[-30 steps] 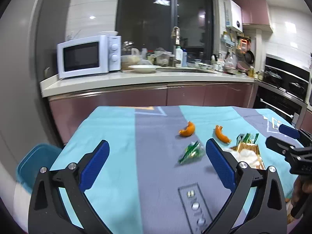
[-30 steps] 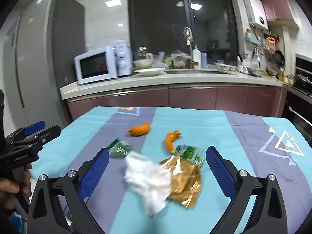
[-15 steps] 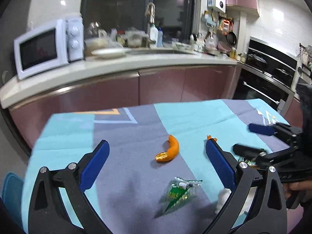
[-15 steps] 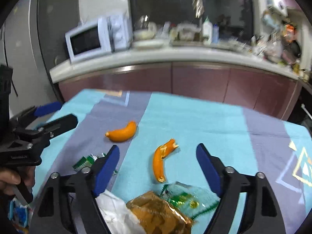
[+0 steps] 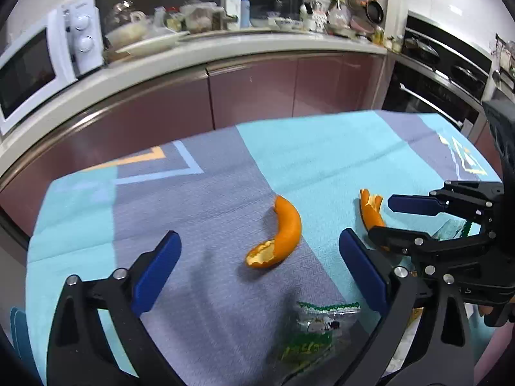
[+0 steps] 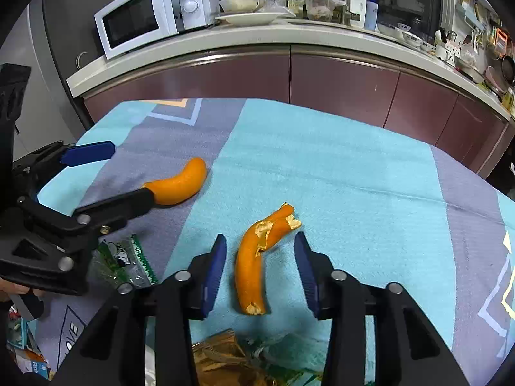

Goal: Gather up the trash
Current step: 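Grasp an orange peel with the right gripper while the left gripper grasps another peel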

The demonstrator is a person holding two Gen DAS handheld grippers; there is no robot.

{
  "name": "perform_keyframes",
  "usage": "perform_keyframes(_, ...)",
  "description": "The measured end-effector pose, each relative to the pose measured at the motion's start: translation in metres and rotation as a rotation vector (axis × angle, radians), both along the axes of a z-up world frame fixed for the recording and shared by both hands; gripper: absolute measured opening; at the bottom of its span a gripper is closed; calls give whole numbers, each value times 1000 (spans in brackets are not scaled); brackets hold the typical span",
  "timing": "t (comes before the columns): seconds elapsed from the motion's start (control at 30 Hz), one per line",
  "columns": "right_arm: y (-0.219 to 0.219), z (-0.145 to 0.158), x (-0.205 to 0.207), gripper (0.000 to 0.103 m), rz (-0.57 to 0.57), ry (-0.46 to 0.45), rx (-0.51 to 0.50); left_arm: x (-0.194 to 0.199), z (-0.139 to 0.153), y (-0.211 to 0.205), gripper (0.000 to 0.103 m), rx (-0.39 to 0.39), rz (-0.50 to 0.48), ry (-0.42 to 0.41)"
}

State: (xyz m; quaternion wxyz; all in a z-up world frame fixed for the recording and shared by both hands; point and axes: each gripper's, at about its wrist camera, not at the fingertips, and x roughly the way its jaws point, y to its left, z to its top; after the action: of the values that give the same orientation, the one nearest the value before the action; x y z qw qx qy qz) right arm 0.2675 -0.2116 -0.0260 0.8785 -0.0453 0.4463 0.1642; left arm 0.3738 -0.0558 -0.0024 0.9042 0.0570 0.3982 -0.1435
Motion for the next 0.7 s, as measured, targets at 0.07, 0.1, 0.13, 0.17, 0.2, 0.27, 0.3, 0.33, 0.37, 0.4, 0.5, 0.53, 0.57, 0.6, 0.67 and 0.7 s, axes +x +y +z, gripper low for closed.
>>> perform_keyframes(0.07, -1, -1, 3, 35, 1, 13, 1, 4, -7, -1, 80, 17, 3, 20)
perform_keyframes(0.1, -1, -2, 4, 31, 4, 19, 0, 8, -11, -2, 76, 29, 4, 33)
perform_keyframes(0.13, 0, -3, 5, 30, 10, 28, 4, 9, -14, -4, 74, 35, 4, 47)
perform_keyframes(0.17, 0, -5, 6, 30, 15, 40, 7, 13, -18, -4, 70, 39, 1, 61)
perform_keyframes(0.2, 1, -6, 7, 29, 16, 44, 3, 16, -20, -5, 69, 39, -2, 68)
perform_keyframes(0.27, 1, -9, 8, 29, 20, 53, 2, 18, -25, -6, 69, 43, -3, 82)
perform_keyframes(0.3, 0, -9, 8, 28, 20, 52, 3, 20, -28, -7, 67, 45, -17, 93)
perform_keyframes(0.33, 0, -9, 8, 26, 20, 54, 5, 20, -29, -10, 64, 52, -25, 98)
perform_keyframes(0.37, 0, -9, 9, 23, 22, 55, 7, 19, -31, -13, 57, 57, -31, 103)
perform_keyframes(0.4, 1, -9, 8, 16, 26, 55, 6, 19, -33, -15, 52, 63, -37, 104)
perform_keyframes(0.5, 2, -9, 8, 14, 32, 52, 4, 17, -33, -19, 37, 63, -43, 94)
perform_keyframes(0.53, 2, -9, 8, 13, 32, 51, 8, 16, -32, -19, 34, 62, -41, 91)
perform_keyframes(0.57, 1, -9, 8, 13, 30, 49, 15, 16, -32, -19, 26, 57, -43, 90)
perform_keyframes(0.6, 1, -9, 9, 12, 28, 49, 21, 16, -31, -19, 19, 47, -45, 91)
perform_keyframes(0.67, -1, -8, 10, 11, 23, 50, 42, 15, -29, -16, 18, 13, -45, 95)
perform_keyframes(0.7, -1, -7, 9, 11, 24, 49, 54, 15, -29, -13, 17, -13, -44, 103)
